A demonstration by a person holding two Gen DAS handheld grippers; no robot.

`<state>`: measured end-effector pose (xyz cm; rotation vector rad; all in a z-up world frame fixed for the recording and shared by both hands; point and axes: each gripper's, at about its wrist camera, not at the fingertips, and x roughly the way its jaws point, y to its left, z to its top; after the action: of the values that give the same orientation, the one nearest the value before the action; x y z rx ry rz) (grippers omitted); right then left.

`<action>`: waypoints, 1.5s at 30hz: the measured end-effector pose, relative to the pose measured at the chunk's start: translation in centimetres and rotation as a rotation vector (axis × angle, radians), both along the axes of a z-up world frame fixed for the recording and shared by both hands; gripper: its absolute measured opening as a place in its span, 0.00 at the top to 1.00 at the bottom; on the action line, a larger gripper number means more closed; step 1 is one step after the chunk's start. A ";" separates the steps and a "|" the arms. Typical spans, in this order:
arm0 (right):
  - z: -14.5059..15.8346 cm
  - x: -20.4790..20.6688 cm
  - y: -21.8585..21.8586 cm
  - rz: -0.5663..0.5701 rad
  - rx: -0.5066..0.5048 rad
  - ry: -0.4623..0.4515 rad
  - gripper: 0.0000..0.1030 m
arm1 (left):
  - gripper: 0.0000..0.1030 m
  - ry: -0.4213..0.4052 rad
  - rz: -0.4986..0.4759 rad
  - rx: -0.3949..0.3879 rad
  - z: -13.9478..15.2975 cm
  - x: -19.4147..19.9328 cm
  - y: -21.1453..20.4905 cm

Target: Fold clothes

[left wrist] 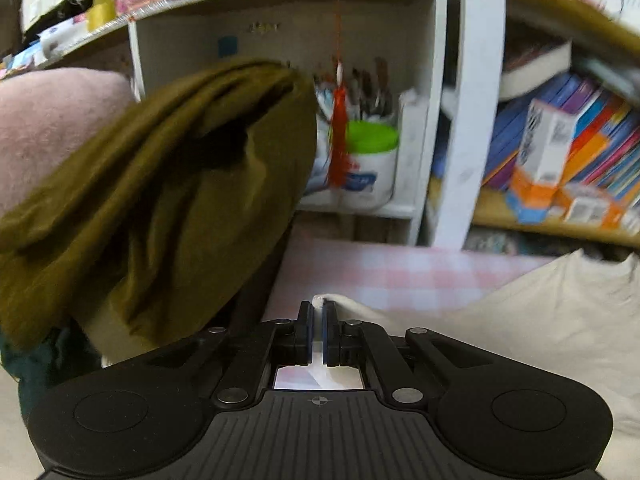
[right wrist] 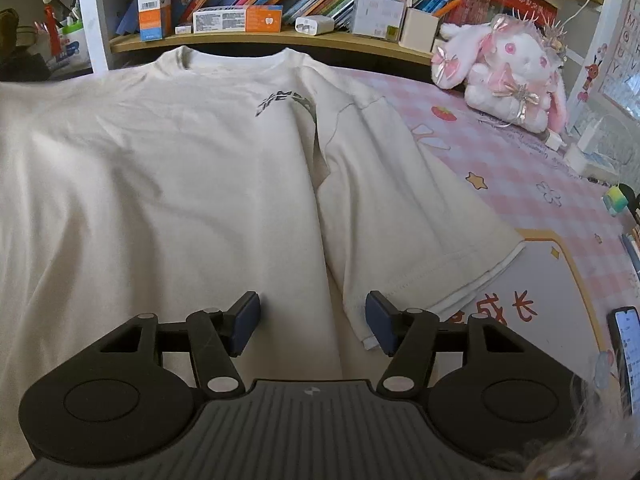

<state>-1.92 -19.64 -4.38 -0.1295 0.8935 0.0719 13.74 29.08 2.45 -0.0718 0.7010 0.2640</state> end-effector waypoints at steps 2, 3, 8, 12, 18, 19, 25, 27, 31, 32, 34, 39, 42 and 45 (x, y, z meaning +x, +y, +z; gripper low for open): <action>0.0 0.2 0.1 0.006 0.000 0.004 0.42 | 0.97 0.012 0.007 0.002 -0.7 0.7 0.4; 0.0 0.3 0.1 0.010 0.000 0.006 0.42 | 0.97 0.018 0.010 0.003 -1.0 1.1 0.5; 1.1 0.4 0.0 0.041 0.004 -0.016 0.43 | 0.98 0.041 0.028 0.016 -2.1 2.9 1.6; 2.9 1.0 -1.2 0.049 0.032 -0.065 0.43 | 0.97 0.035 0.071 0.032 -1.9 4.0 2.2; 4.0 3.3 -5.4 -0.022 -0.025 -0.077 0.43 | 0.88 0.099 0.026 0.119 -3.1 2.7 -0.7; 3.8 3.7 -6.4 -0.036 -0.035 -0.068 0.44 | 0.88 0.087 0.004 0.129 -2.9 1.7 -1.5; 2.0 6.9 -12.0 -0.100 -0.062 -0.001 0.49 | 0.83 -0.011 -0.132 -0.013 -0.7 -8.9 -7.3; 1.2 7.8 -13.4 -0.093 -0.061 0.019 0.49 | 0.82 0.008 -0.174 -0.074 -1.1 -13.0 -10.7; 0.0 8.8 -15.2 -0.035 -0.023 0.044 0.52 | 0.74 0.060 -0.213 -0.163 -2.2 -20.3 -17.4; -0.1 8.9 -15.5 -0.018 -0.008 0.043 0.52 | 0.74 0.075 -0.209 -0.175 -2.5 -21.6 -18.8; 0.0 8.9 -15.9 0.020 0.020 0.043 0.55 | 0.74 0.095 -0.188 -0.200 -3.3 -23.9 -21.9; 0.1 9.0 -16.6 0.120 0.085 0.050 0.75 | 0.74 0.153 -0.100 -0.175 -4.9 -26.0 -25.4; 0.2 9.2 -17.0 0.176 0.121 0.056 0.85 | 0.73 0.151 -0.049 -0.150 -5.0 -26.4 -26.3; 0.3 9.4 -17.3 0.227 0.140 0.066 0.88 | 0.73 0.167 -0.026 -0.129 -4.9 -26.4 -26.9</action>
<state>7.50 -36.93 -4.03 -0.0980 0.9340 0.3514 -12.61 2.20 -2.43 -0.1648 0.8837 0.2009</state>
